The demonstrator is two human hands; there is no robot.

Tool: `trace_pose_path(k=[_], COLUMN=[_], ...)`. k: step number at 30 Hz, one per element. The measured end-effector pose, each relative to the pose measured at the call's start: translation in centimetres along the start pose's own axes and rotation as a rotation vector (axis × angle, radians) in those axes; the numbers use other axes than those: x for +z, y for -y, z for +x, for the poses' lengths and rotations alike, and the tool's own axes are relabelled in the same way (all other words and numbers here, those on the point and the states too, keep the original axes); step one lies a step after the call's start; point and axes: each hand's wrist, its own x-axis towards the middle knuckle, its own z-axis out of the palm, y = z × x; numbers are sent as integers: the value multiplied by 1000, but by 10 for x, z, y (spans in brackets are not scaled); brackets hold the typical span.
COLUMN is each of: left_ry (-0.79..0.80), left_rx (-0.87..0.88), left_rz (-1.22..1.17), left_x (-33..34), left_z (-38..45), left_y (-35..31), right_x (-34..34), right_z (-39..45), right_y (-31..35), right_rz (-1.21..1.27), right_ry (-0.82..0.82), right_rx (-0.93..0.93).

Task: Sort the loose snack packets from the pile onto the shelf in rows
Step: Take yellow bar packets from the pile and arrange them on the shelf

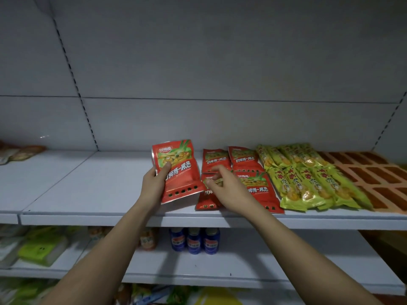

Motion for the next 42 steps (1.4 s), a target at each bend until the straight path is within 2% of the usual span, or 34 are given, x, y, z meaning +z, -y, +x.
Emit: trace_pose_path(k=[3, 7, 16, 20, 23, 29, 33, 37, 40, 42], left_ry=[75, 112, 86, 37, 56, 135, 181, 208, 213, 218], left_rx=[64, 100, 80, 70, 32, -11, -12, -10, -9, -16], left_rz=[0, 3, 91, 91, 105, 126, 188, 249, 241, 213], left_x=[24, 48, 81, 80, 75, 84, 87, 88, 89, 90], left_z=[-6, 2, 60, 96, 118, 136, 144, 146, 146, 148], left_y=[-7, -15, -14, -14, -6, 4, 12, 24, 26, 26], right_x=[-6, -12, -44, -77, -90, -86, -77, -59, -50, -50], right_z=[6, 20, 81, 109, 124, 142, 141, 135, 132, 133], right_y=[9, 5, -39, -80, -108, -111, -106, -104, -111, -114], right_rz=[223, 323, 187, 81, 4, -285, -611, -648, -707, -728], right_ry=[-34, -130, -228, -359, -395, -287, -227, -53, 72, 89], right_rx=[35, 70, 187, 317, 426, 397, 237, 82, 91, 120])
